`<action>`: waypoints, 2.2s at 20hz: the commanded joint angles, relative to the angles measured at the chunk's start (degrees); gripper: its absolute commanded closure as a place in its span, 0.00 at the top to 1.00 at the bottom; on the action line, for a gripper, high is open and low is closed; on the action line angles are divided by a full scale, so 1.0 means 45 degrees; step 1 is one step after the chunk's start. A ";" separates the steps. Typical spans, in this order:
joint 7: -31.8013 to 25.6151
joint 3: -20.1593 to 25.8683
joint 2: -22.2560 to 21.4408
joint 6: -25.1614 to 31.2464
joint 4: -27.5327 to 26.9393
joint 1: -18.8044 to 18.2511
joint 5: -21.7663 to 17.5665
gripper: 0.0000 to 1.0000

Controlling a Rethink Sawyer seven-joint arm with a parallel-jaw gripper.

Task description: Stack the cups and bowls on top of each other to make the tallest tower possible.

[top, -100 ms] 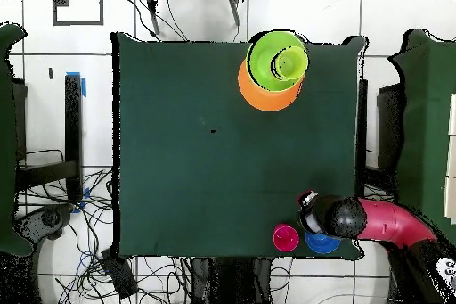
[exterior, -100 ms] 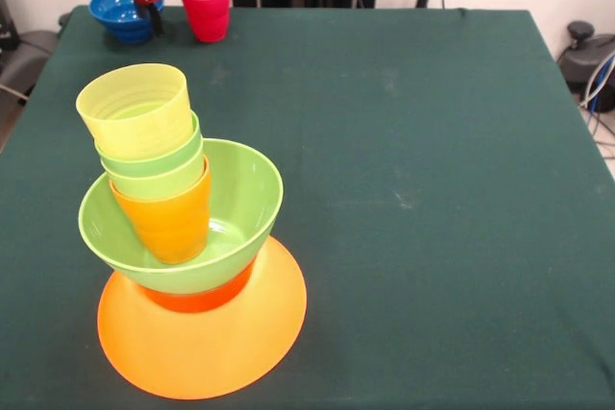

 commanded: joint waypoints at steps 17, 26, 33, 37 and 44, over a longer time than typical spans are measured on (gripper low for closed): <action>-0.2146 0.0892 -0.1113 0.0133 0.0616 0.0225 0.0066 0.00; -0.2353 0.0889 -0.1186 0.0100 0.0872 0.0107 -0.0102 1.00; -0.2174 0.0888 -0.0785 0.0003 0.1099 -0.0186 0.0114 1.00; -0.1883 0.0810 -0.0542 -0.0125 0.1217 -0.0283 0.0200 1.00; -0.1836 0.0689 -0.0247 -0.0168 0.1321 -0.0593 0.0077 1.00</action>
